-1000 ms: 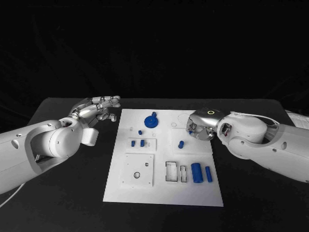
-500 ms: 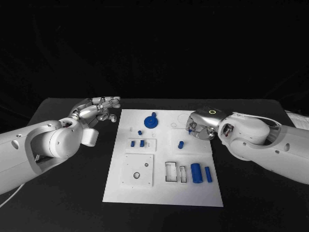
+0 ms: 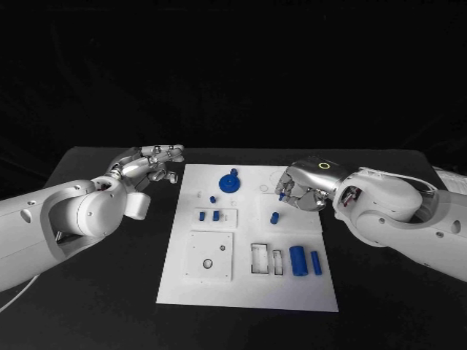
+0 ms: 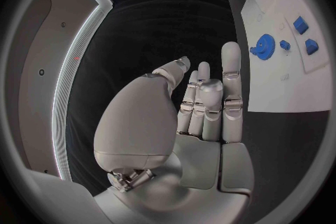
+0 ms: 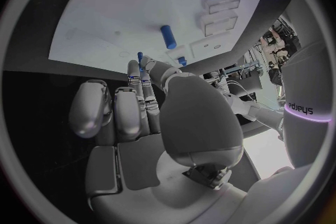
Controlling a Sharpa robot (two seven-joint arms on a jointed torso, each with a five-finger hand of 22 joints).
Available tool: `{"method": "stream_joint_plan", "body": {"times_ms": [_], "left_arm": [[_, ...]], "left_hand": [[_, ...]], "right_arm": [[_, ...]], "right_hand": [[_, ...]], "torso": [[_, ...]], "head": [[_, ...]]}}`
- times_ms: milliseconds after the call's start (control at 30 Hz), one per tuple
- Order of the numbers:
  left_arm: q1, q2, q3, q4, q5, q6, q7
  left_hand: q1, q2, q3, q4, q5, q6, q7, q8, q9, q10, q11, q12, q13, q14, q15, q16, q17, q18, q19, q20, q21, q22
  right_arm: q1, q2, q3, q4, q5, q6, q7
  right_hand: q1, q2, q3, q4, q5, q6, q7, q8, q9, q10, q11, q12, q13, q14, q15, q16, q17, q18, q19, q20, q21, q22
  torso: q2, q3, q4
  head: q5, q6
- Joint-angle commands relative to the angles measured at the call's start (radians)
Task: Assemble the parts on the task board
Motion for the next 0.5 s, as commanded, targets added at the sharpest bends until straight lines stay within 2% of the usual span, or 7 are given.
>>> {"method": "stream_joint_plan", "body": {"times_ms": [33,200,267,300,333,500], "left_arm": [[0.0,0.005,0.0,-0.001,-0.005,0.011,0.004],[0.0,0.01,0.0,-0.002,-0.005,0.014,0.003],[0.0,0.012,0.0,-0.003,-0.005,0.015,0.003],[0.0,0.014,0.0,-0.003,-0.005,0.016,0.003],[0.0,0.015,0.0,-0.003,-0.005,0.016,0.003],[0.0,0.019,0.0,-0.001,-0.005,0.018,0.003]], "left_hand": [[0.008,0.0,0.002,-0.006,0.004,-0.007,-0.001,0.004,-0.001,-0.007,0.0,0.006,0.001,-0.007,0.001,0.0,-0.002,0.016,-0.002,0.004,-0.004,-0.001],[0.008,0.0,0.002,-0.006,0.004,-0.007,-0.001,0.004,-0.001,-0.007,0.0,0.006,0.001,-0.007,0.001,0.0,-0.002,0.016,-0.002,0.004,-0.004,-0.001],[0.008,0.0,0.002,-0.006,0.004,-0.007,-0.001,0.004,-0.001,-0.007,0.0,0.006,0.001,-0.007,0.001,0.0,-0.002,0.016,-0.002,0.004,-0.004,-0.001],[0.008,0.0,0.002,-0.006,0.004,-0.007,-0.001,0.004,-0.001,-0.007,0.0,0.006,0.001,-0.007,0.001,0.0,-0.002,0.016,-0.002,0.004,-0.004,-0.001],[0.008,0.0,0.002,-0.006,0.004,-0.007,-0.001,0.004,-0.001,-0.007,0.0,0.006,0.001,-0.007,0.001,0.0,-0.002,0.016,-0.002,0.004,-0.004,-0.001],[0.009,0.001,0.002,-0.006,0.004,-0.008,-0.001,0.004,-0.001,-0.008,0.0,0.007,0.001,-0.007,0.001,0.0,-0.001,0.016,-0.002,0.004,-0.004,-0.002]], "right_arm": [[0.002,0.002,0.005,0.033,0.031,-0.024,0.005],[0.002,0.027,0.009,0.069,0.042,-0.027,0.014],[0.001,0.044,0.01,0.078,0.045,-0.025,0.018],[-0.002,0.059,0.01,0.081,0.047,-0.021,0.022],[-0.003,0.063,0.01,0.081,0.048,-0.02,0.023],[-0.035,0.112,0.008,0.072,0.047,-0.009,0.036]], "right_hand": [[-0.01,0.002,0.003,0.001,-0.003,0.005,0.003,0.005,0.002,0.002,-0.002,-0.004,0.0,0.035,-0.009,0.006,0.0,-0.009,-0.002,-0.006,0.006,0.001],[-0.01,0.001,0.003,0.001,-0.003,0.005,0.004,0.005,0.002,0.002,-0.002,-0.005,0.0,0.035,-0.009,0.006,0.0,-0.008,-0.003,-0.006,0.005,-0.001],[-0.01,0.001,0.003,0.001,-0.003,0.004,0.004,0.005,0.002,0.002,-0.002,-0.005,0.0,0.035,-0.009,0.006,0.0,-0.008,-0.003,-0.006,0.004,-0.003],[-0.01,0.001,0.004,0.0,-0.003,0.004,0.004,0.004,0.002,0.002,-0.002,-0.005,0.0,0.035,-0.009,0.006,-0.001,-0.008,-0.004,-0.006,0.004,-0.003],[-0.01,0.001,0.004,0.0,-0.003,0.004,0.004,0.004,0.002,0.002,-0.002,-0.005,0.0,0.035,-0.009,0.006,-0.001,-0.008,-0.004,-0.006,0.004,-0.003],[-0.008,0.002,0.005,-0.001,-0.002,0.003,0.005,0.004,0.002,0.001,-0.002,-0.006,0.0,0.035,-0.009,0.006,-0.001,-0.007,-0.004,-0.006,0.003,-0.005]], "torso": [[0.0,0.0,0.003],[0.001,-0.0005,0.0025],[0.001,-0.0009,0.002],[0.001,-0.0014,0.0017],[0.001,-0.0014,0.0017],[0.002,-0.0019,0.0012]], "head": [[0.007,0.002],[0.028,0.003],[0.041,0.001],[0.053,-0.001],[0.057,-0.002],[0.09,-0.013]]}}
